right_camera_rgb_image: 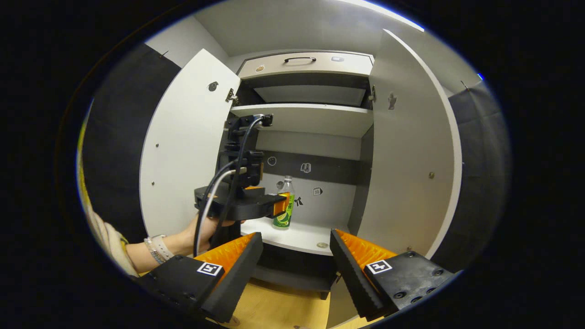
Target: Grasp the bottle in the cabinet with the left hand and place it on the coaster, then close the right door with the right hand and the left door with the left hand.
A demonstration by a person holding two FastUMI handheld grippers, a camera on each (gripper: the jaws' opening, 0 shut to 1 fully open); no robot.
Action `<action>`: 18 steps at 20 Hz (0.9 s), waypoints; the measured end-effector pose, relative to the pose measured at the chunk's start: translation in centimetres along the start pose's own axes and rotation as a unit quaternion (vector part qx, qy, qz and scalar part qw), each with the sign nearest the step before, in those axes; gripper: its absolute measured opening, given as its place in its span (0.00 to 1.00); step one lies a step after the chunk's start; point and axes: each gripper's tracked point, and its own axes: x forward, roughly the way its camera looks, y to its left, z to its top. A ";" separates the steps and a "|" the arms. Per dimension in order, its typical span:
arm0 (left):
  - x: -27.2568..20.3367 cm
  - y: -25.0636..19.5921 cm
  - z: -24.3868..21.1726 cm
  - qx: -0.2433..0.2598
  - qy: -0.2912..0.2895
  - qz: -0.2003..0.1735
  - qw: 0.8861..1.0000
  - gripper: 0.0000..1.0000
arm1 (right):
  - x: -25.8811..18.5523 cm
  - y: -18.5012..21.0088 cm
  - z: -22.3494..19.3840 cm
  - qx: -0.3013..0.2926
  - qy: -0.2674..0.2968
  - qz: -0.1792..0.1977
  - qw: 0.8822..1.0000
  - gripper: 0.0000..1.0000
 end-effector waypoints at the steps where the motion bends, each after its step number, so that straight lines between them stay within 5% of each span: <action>1: 1.3 0.3 -0.3 0.003 0.002 0.004 1.000 0.94 | 0.5 0.1 -0.3 0.005 0.001 0.008 1.000 0.98; 18: 10.5 2.9 -4.3 0.016 0.021 0.034 0.999 0.93 | 4.5 -0.4 -3.3 0.023 0.031 0.034 0.999 0.98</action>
